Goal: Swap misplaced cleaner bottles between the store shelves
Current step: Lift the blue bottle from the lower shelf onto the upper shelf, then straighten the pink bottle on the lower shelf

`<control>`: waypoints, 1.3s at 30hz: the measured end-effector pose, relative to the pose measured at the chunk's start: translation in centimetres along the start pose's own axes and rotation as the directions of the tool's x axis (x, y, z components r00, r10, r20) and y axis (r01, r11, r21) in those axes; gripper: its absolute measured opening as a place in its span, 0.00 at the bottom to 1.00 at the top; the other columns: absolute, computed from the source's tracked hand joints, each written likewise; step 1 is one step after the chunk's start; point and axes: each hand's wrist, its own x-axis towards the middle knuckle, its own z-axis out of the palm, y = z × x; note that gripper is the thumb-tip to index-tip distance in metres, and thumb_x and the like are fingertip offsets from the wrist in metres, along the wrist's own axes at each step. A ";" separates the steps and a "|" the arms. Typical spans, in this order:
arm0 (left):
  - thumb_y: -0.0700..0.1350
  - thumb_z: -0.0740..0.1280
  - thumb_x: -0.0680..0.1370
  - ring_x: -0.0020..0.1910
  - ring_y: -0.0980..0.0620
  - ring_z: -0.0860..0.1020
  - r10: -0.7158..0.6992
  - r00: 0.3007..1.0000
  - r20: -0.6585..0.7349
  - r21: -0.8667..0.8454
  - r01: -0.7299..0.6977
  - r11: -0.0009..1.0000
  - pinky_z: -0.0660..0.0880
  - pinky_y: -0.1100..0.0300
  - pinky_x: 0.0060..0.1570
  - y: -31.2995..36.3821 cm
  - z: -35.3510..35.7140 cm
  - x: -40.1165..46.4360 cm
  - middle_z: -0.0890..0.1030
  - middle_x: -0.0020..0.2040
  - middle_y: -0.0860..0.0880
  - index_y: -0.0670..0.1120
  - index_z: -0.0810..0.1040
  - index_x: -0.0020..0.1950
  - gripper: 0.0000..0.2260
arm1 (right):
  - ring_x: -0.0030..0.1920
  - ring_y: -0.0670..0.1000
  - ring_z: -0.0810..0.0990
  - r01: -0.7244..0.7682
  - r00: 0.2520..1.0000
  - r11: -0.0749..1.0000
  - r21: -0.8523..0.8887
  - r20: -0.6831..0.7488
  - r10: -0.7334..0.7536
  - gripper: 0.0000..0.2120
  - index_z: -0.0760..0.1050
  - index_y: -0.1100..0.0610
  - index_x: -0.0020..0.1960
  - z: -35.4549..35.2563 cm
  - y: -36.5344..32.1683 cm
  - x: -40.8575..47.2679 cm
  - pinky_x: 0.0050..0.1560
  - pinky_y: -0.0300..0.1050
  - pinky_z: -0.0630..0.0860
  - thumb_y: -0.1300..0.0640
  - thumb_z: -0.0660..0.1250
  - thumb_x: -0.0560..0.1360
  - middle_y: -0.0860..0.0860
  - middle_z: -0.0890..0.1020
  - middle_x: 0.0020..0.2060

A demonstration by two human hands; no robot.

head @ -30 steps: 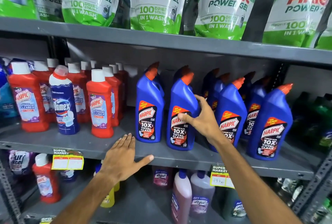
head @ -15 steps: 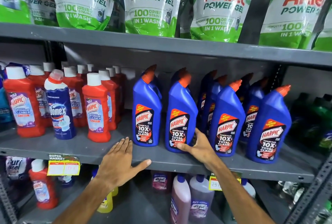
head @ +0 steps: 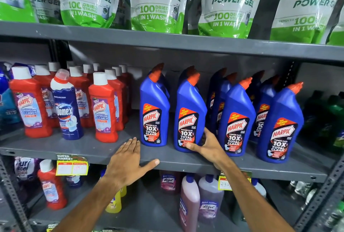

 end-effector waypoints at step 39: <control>0.67 0.58 0.82 0.85 0.41 0.48 0.208 0.973 -0.104 -0.010 -0.210 0.978 0.58 0.40 0.80 -0.1 16.5 -10.8 0.49 0.86 0.38 0.37 0.51 0.84 0.43 | 0.67 0.57 0.78 0.170 0.848 0.914 -0.369 -0.417 -0.326 0.17 0.78 0.60 0.66 8.3 10.9 -15.0 0.70 0.56 0.73 0.61 0.73 0.78 0.54 0.80 0.65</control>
